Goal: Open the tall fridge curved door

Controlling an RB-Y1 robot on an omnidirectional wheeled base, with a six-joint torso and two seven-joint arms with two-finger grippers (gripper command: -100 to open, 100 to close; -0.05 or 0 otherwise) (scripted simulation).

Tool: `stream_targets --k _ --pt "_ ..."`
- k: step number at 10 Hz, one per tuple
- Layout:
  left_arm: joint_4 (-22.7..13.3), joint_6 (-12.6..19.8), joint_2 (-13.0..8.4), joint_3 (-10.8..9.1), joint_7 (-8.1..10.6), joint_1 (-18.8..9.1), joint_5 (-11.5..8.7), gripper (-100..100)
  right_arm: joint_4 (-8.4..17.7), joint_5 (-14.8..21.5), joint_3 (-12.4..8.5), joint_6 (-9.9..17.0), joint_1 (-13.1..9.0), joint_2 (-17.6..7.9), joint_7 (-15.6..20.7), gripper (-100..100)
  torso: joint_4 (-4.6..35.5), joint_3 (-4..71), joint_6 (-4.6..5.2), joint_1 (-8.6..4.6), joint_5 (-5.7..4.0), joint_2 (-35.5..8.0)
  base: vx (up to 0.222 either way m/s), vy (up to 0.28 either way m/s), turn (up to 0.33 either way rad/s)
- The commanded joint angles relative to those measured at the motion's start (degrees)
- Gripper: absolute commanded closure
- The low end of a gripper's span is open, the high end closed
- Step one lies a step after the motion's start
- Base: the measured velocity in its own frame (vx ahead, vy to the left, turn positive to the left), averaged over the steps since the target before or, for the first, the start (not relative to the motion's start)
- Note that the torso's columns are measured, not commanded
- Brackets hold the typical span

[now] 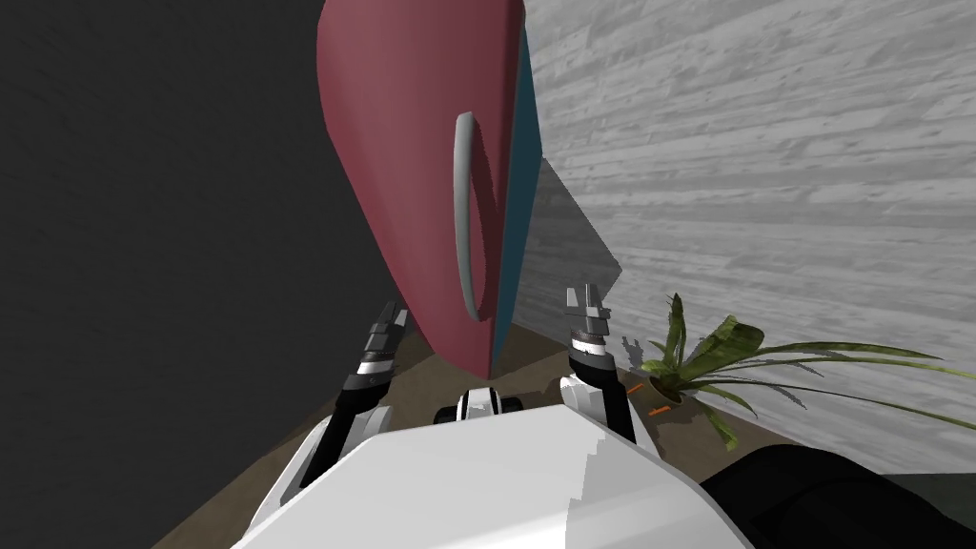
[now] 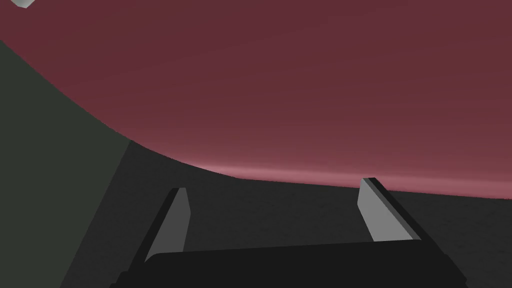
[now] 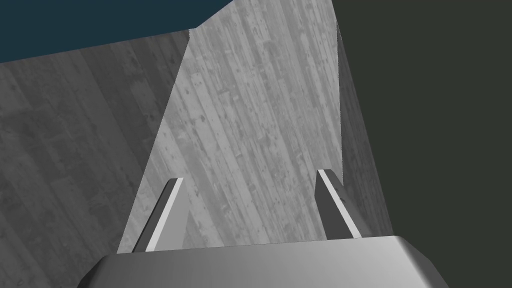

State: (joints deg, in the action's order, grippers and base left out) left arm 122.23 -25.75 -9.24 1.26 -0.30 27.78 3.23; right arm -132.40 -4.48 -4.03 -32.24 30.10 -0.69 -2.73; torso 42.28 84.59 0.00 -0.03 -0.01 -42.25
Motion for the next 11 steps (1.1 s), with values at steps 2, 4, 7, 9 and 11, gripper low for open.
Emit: stream_targets --k 2,4,7,9,11 --pt "-6.47 -3.52 -1.05 -0.74 -2.00 -1.34 0.92 -100 0.00 0.00 0.00 0.00 0.00 0.00 0.00 0 0.01 -0.02 0.00 0.05 0.01 -0.03 0.042 -0.084 0.036" --pt "-9.78 -5.59 -1.61 -1.34 -3.08 -2.06 1.40 -100 0.00 0.00 0.00 0.00 0.00 0.00 0.00 0 0.02 -0.05 0.00 0.00 0.00 -0.07 0.038 -0.106 0.038" --pt "-14.35 -7.84 -2.09 -1.98 -4.26 -2.83 1.92 -100 0.00 0.00 0.00 0.00 0.00 0.00 0.00 0 0.01 -0.02 0.00 0.13 0.04 -0.04 0.040 -0.079 0.026" --pt "-16.48 -9.03 -2.28 -2.32 -4.88 -3.23 2.19 -100 0.00 0.00 0.00 0.00 0.00 0.00 0.00 0 0.00 0.00 0.00 -0.09 -0.02 0.00 0.042 -0.102 0.039" --pt "-20.18 -11.50 -2.53 -3.03 -6.16 -4.05 2.75 -100 0.00 0.00 0.00 0.00 0.00 0.00 0.00 0 0.03 -0.07 0.00 0.09 0.03 -0.10 0.028 -0.084 0.037"
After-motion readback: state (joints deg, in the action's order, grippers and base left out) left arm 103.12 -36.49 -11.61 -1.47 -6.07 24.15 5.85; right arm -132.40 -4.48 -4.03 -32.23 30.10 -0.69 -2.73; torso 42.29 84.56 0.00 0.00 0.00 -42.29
